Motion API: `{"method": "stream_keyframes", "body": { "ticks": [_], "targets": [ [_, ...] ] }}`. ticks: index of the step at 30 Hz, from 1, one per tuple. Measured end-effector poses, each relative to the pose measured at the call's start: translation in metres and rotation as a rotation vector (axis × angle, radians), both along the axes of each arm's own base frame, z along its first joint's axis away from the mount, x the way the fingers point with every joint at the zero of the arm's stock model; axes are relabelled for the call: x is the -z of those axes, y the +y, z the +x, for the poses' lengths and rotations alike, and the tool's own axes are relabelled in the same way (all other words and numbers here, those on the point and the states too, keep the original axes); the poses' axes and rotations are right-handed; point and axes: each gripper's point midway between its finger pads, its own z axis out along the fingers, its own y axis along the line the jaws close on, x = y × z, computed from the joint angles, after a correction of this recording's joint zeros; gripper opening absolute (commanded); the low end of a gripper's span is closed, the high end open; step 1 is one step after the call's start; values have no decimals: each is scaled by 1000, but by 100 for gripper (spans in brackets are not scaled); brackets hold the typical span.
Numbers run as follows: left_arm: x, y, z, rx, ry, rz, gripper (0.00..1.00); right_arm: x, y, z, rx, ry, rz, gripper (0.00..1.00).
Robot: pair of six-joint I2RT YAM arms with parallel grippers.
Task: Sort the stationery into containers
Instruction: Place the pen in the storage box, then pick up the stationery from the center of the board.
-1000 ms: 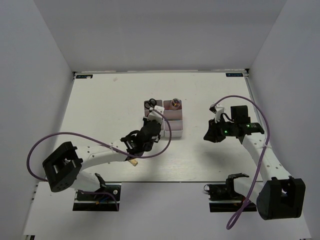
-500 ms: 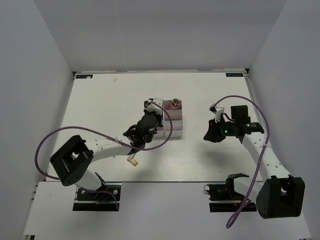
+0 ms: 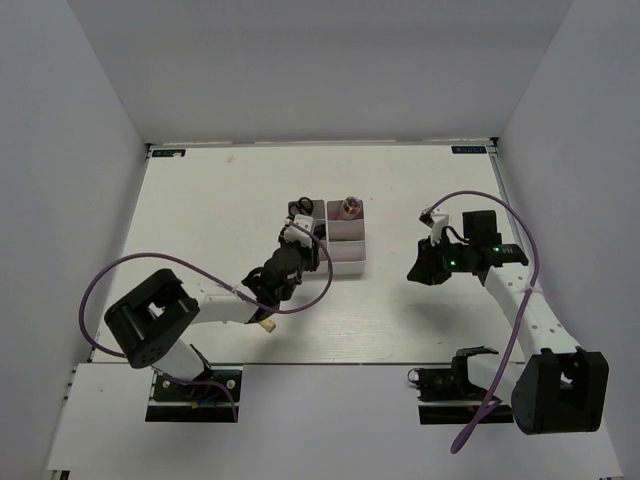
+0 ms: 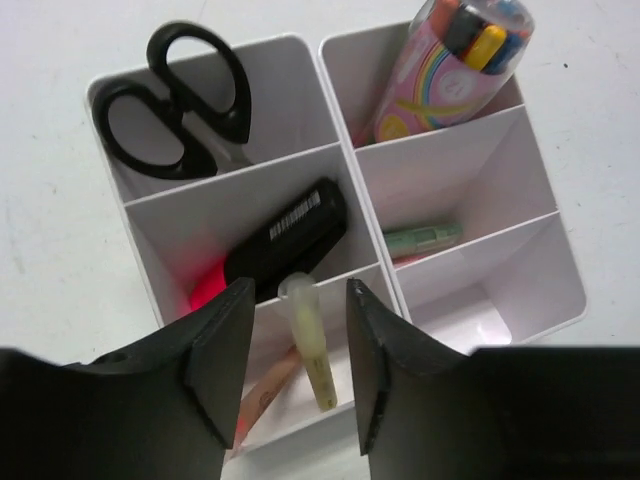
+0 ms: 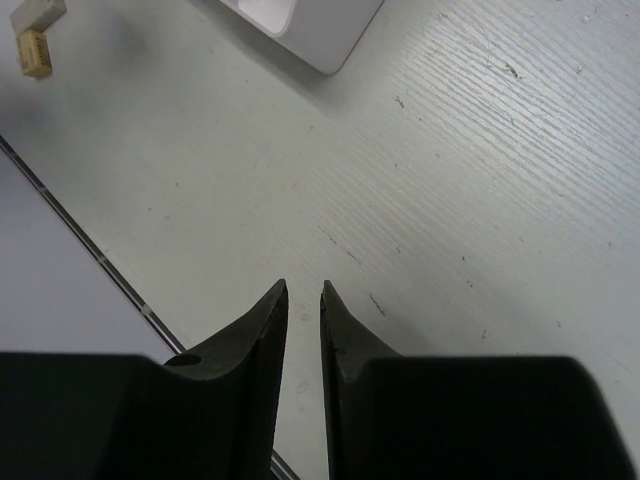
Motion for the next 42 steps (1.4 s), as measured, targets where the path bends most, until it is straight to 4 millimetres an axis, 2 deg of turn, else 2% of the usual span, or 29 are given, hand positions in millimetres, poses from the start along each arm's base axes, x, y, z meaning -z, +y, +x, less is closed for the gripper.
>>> {"method": "stream_keyframes", "body": {
  "ticks": [3, 7, 9, 10, 11, 12, 15, 16, 17, 18, 19, 20, 21, 22, 23, 24, 26, 27, 29, 30, 31, 32, 33, 34, 35, 40, 42],
  "targets": [
    [5, 2, -3, 0, 15, -6, 67, 0, 0, 0, -1, 3, 6, 24],
    [-7, 2, -6, 9, 2, -24, 70, 0, -1, 0, 3, 6, 9, 24],
    [-17, 1, -11, 27, -14, -21, 53, 0, -1, 0, 3, 8, 12, 24],
    [-31, -1, -17, 44, -31, -36, 37, 0, -1, 0, 3, 10, 12, 24],
    [-41, -4, -24, 63, -39, -32, 7, 0, -1, 0, 2, 13, 15, 15],
    [-54, -7, -31, 83, -42, -22, 0, 1, -1, -1, -1, 14, 16, 0],
    [-98, -12, -53, 132, -6, -1, 0, 2, 1, -5, -23, 27, 24, 0],
    [-113, -9, -60, 134, 19, -9, 0, 2, 3, -8, -40, 35, 35, 3],
    [-122, -2, -65, 126, 46, -9, 19, 2, 4, -11, -56, 40, 42, 63],
    [-126, 9, -70, 107, 88, 4, 39, 2, 6, -16, -75, 55, 56, 89],
    [-125, 20, -76, 87, 134, 23, 53, 3, 8, -19, -95, 63, 65, 90],
    [-119, 34, -83, 55, 194, 43, 57, 3, 10, -23, -119, 73, 76, 90],
    [-109, 47, -90, 22, 258, 72, 66, 3, 11, -27, -141, 82, 86, 81],
    [-96, 60, -97, -7, 315, 104, 70, 3, 12, -28, -161, 85, 92, 62],
    [-79, 74, -106, -41, 383, 146, 74, 2, 14, -29, -186, 83, 100, 29],
    [-62, 87, -117, -68, 445, 193, 76, 1, 15, -32, -206, 89, 113, 0],
    [-34, 108, -133, -107, 533, 265, 73, -3, 19, -36, -234, 109, 141, 0],
    [-22, 119, -140, -125, 572, 304, 67, -5, 20, -38, -249, 119, 153, 0],
    [-2, 134, -151, -143, 640, 361, 57, -8, 22, -41, -264, 139, 173, 44],
    [5, 137, -154, -147, 661, 384, 53, -8, 23, -42, -271, 150, 180, 56],
    [11, 139, -156, -148, 682, 404, 46, -8, 23, -43, -276, 157, 185, 60],
    [18, 140, -158, -147, 705, 422, 44, -8, 24, -43, -284, 159, 187, 57],
    [25, 139, -159, -139, 726, 445, 44, -8, 24, -43, -288, 161, 188, 29],
    [31, 137, -160, -131, 744, 464, 46, -7, 24, -44, -296, 157, 187, 15],
    [37, 136, -162, -121, 761, 481, 49, -8, 24, -44, -297, 160, 190, 8],
    [71, 133, -166, -79, 849, 482, 62, -8, 24, -46, -297, 167, 192, 11],
    [81, 134, -168, -75, 880, 463, 63, -7, 23, -46, -295, 168, 192, 12]
  ]
}}
